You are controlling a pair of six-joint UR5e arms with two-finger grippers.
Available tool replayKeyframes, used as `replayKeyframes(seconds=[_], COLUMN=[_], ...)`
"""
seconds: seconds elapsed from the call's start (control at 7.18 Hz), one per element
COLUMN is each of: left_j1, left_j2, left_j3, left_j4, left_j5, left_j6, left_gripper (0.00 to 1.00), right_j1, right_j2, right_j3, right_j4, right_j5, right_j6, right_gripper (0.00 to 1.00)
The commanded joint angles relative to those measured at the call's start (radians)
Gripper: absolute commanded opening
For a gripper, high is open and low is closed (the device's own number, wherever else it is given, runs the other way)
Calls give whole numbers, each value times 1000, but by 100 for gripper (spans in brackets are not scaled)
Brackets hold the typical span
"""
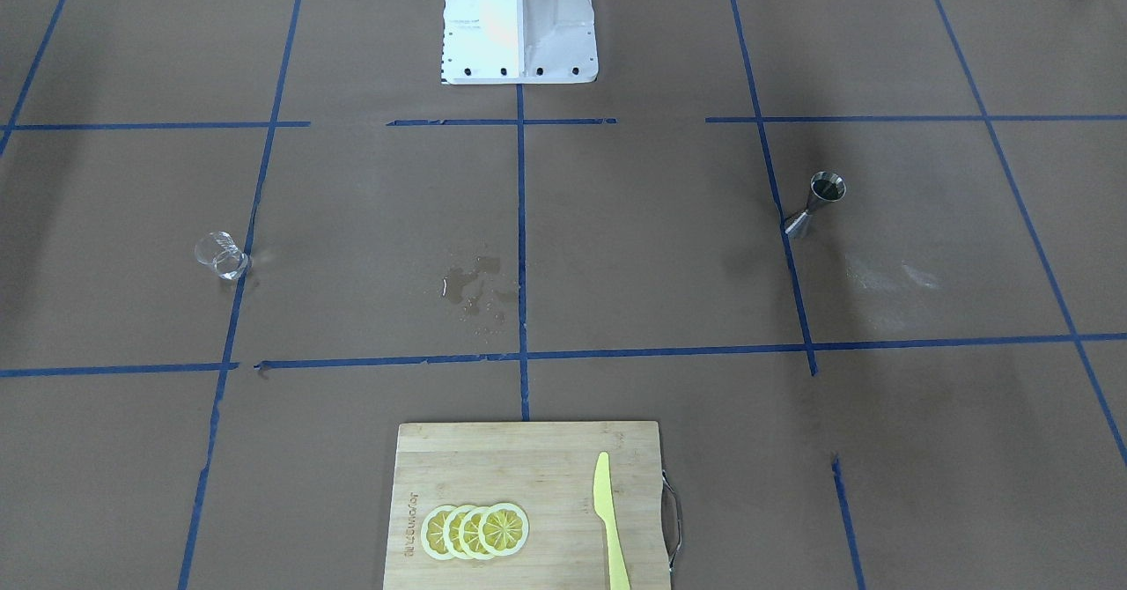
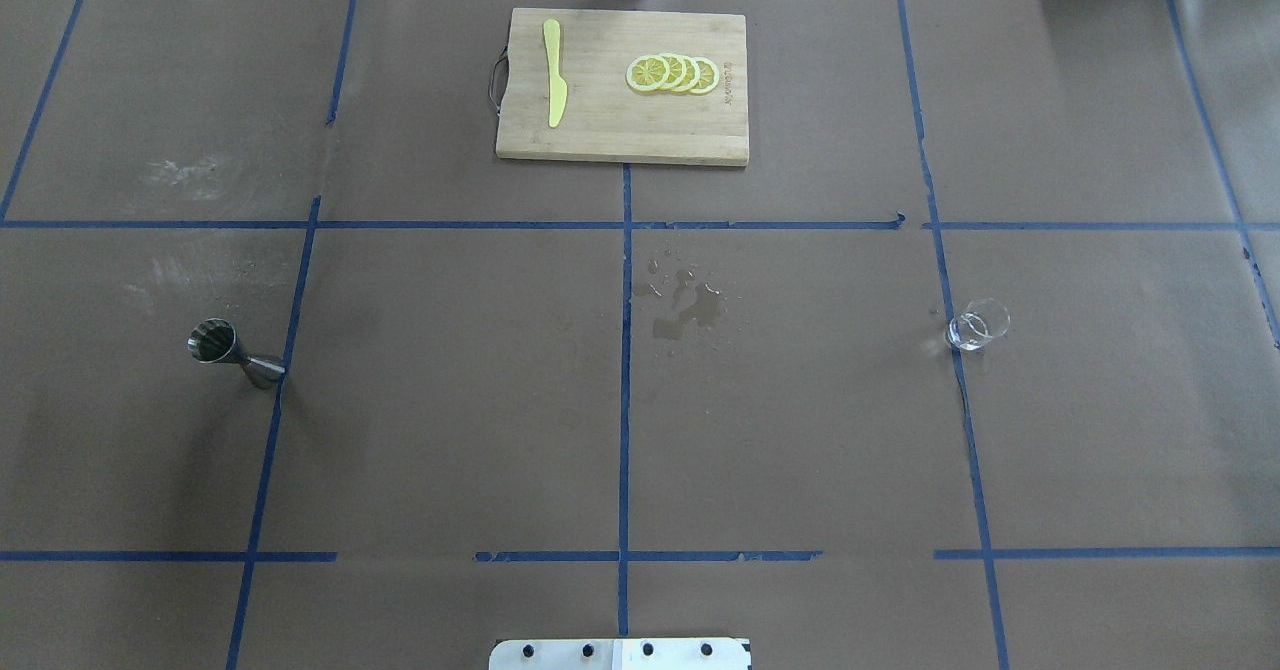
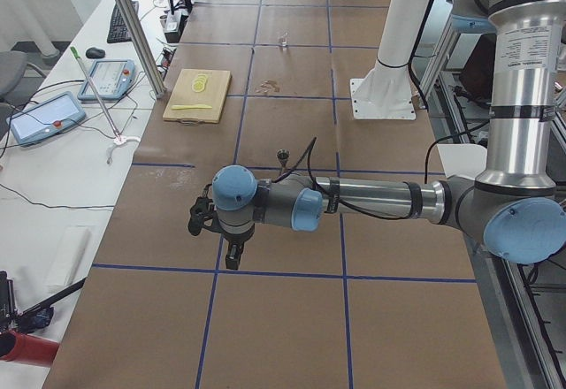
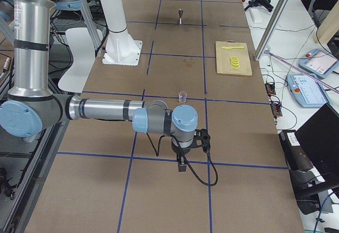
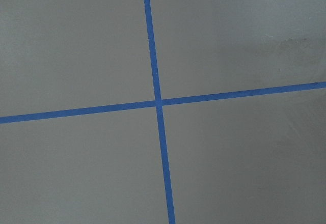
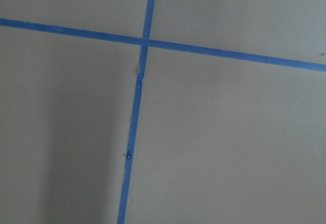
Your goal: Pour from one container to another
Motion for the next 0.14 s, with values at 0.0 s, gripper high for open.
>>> replayKeyframes(seconds=[0.0], left_j1=[0], left_j2=[0], left_j3=[0], left_j4=[1], left_j5=[0], left_j6=[0], left_gripper=[100], right_j1=[0], right_j2=[0], right_j3=[1], right_j4=[0], right_j5=[0], right_j6=[0], right_gripper=[100])
